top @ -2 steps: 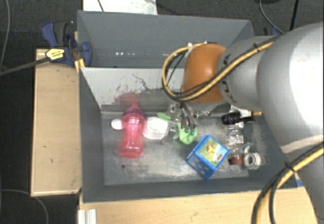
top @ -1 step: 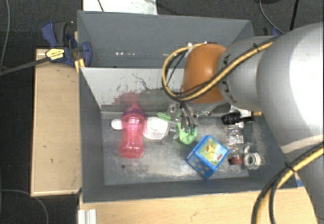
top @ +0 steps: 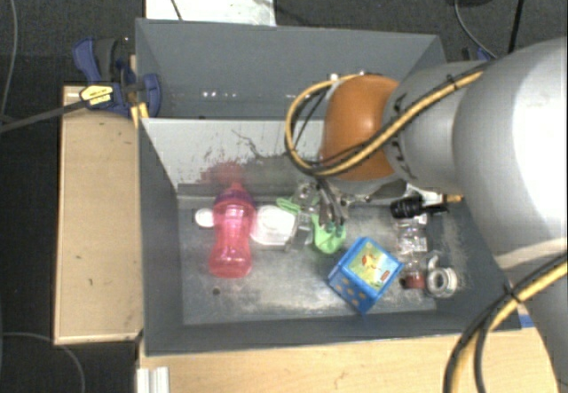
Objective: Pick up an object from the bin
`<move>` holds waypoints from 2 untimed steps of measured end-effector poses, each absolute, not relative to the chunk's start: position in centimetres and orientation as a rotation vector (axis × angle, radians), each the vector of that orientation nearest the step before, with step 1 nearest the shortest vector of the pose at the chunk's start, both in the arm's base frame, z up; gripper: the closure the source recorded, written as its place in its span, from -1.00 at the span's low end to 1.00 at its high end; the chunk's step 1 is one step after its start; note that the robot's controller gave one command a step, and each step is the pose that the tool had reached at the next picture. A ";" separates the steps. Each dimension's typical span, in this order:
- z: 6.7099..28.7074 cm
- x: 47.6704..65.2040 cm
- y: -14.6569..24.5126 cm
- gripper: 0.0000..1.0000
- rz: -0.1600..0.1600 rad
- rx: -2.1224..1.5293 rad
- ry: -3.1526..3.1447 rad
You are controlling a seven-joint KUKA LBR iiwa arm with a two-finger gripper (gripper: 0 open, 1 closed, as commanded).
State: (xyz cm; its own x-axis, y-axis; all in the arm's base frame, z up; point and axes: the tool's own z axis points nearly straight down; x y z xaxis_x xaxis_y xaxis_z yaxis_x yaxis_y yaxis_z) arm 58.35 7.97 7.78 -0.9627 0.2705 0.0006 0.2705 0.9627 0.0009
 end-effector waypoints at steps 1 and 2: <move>9.9 58.2 7.9 1.00 0.002 -0.428 -3.106; 12.0 58.3 7.9 1.00 0.000 -0.429 -3.111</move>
Offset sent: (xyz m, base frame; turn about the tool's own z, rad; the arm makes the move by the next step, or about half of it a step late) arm 0.0002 -0.0001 0.0258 0.0000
